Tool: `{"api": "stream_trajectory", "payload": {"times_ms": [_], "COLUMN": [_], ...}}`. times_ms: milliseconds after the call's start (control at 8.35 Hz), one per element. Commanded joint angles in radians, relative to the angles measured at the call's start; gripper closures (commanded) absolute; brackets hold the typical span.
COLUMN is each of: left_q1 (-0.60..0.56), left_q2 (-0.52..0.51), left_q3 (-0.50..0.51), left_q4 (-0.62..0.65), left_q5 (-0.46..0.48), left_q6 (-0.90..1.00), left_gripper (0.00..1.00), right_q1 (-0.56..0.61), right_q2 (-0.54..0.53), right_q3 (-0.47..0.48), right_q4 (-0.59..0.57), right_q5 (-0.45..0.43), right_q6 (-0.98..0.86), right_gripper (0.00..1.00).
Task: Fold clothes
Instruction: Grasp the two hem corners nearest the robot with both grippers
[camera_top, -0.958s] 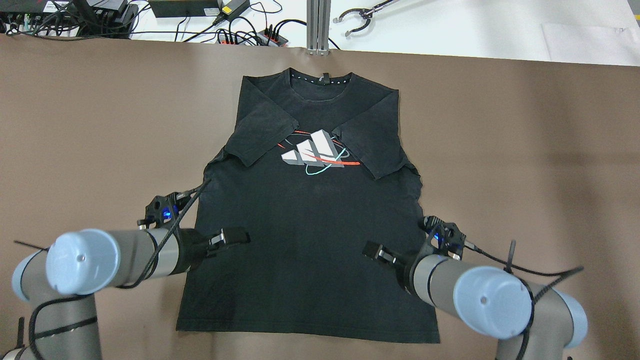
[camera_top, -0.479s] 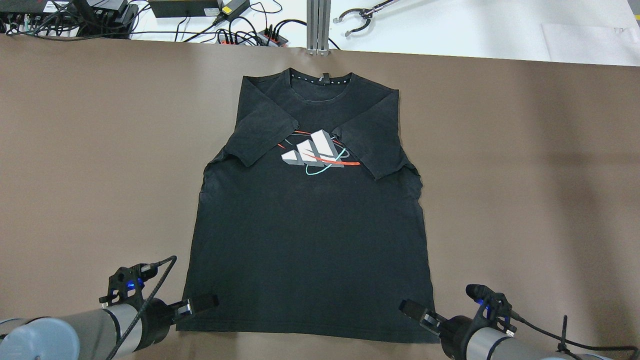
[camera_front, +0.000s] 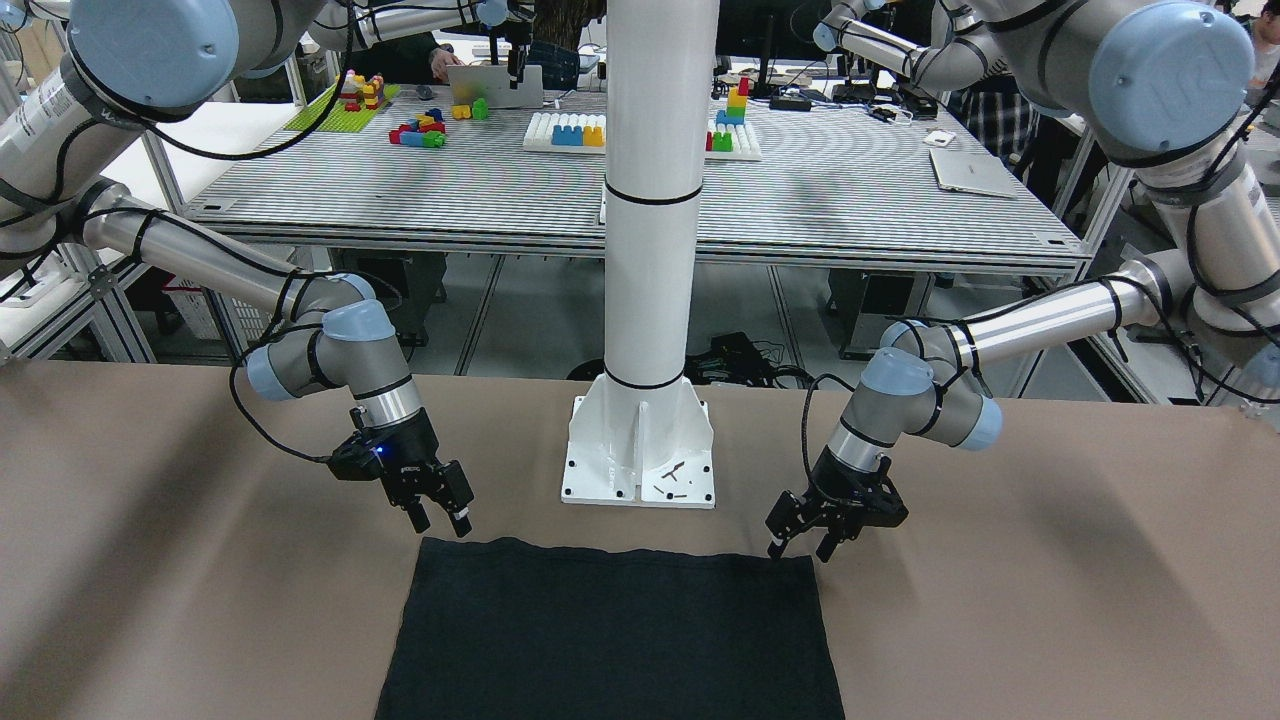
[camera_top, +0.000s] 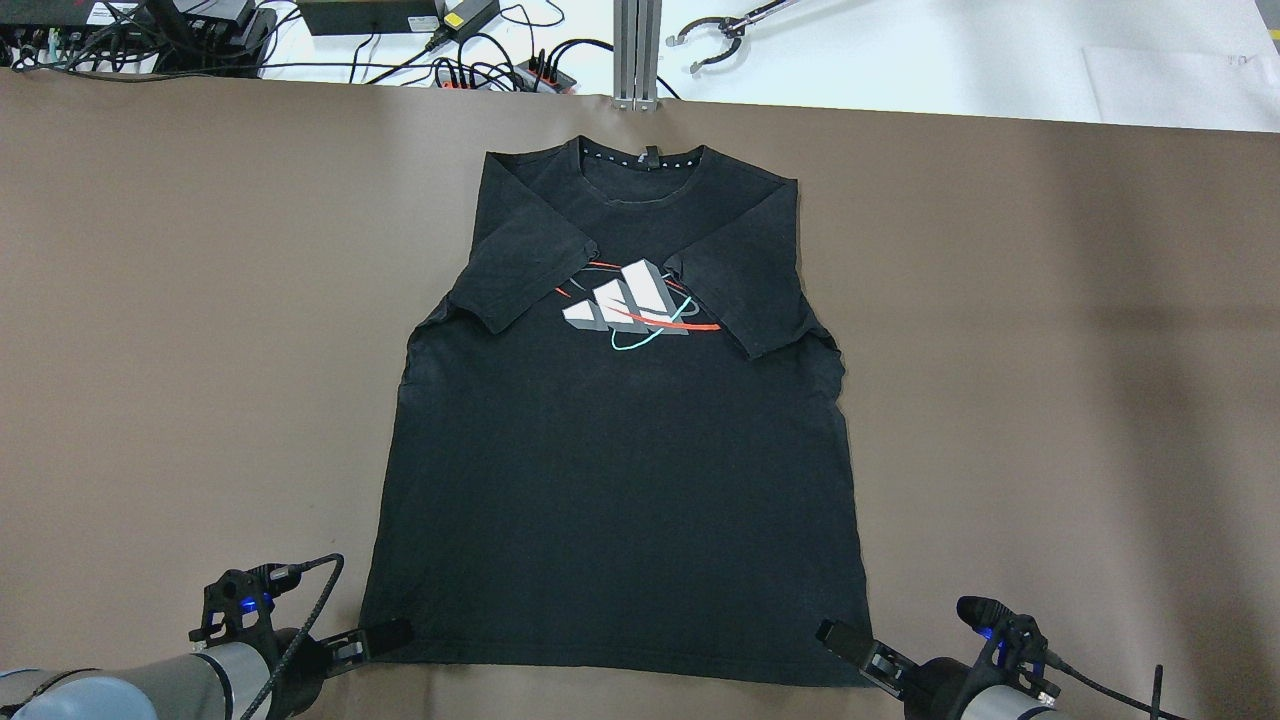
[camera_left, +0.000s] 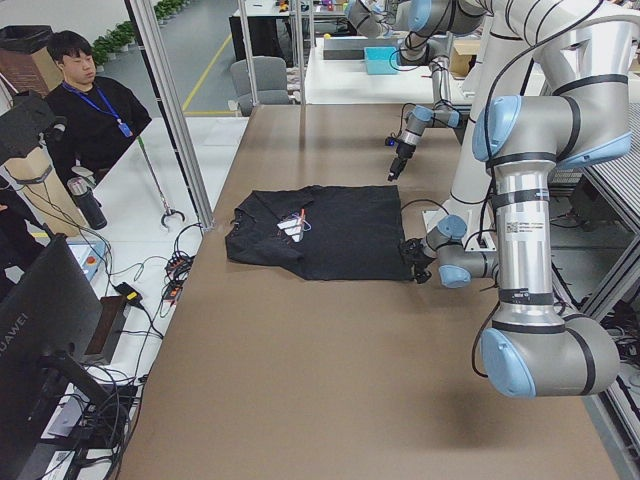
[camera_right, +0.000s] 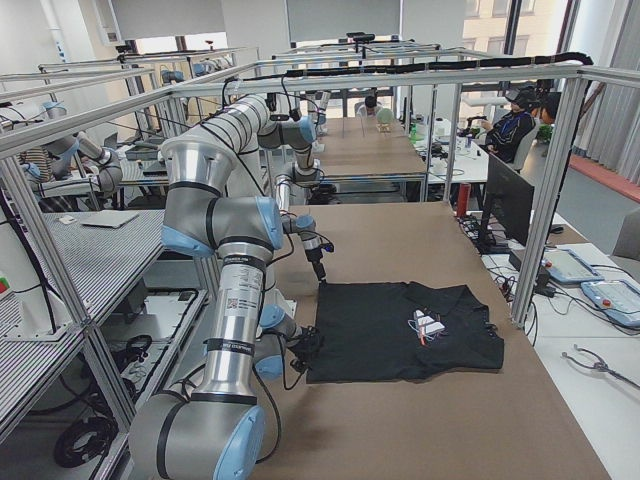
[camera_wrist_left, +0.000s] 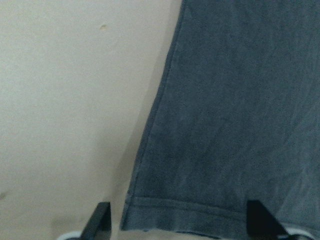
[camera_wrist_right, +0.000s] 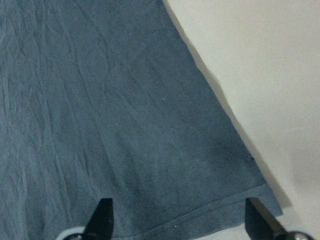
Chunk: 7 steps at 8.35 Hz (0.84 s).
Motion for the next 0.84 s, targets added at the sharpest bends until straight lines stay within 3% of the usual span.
{"api": "stream_trajectory", "payload": {"times_ms": [0,240,359,719], "left_q1": [0.002,0.003,0.003,0.003], "left_q2": [0.0,-0.003,-0.004,-0.004], "left_q3": [0.018,0.032,0.03,0.03], "left_q4": [-0.001,-0.001,-0.001,-0.001], "left_q5": [0.002,0.002,0.002,-0.001], "left_q6": [0.003,0.007,0.007,0.009], "left_gripper": [0.05,0.06,0.18,0.93], "right_q1": [-0.001,-0.001,-0.001,0.0], "right_q2": [-0.001,-0.001,-0.001,-0.001], "right_q3": [0.0,0.0,0.001,0.0], "right_q4": [0.001,0.001,0.001,0.001], "right_q5": [-0.003,-0.003,-0.003,-0.003], "right_q6": [0.001,0.001,-0.001,-0.005], "right_gripper": [0.07,0.07,0.07,0.06]}}
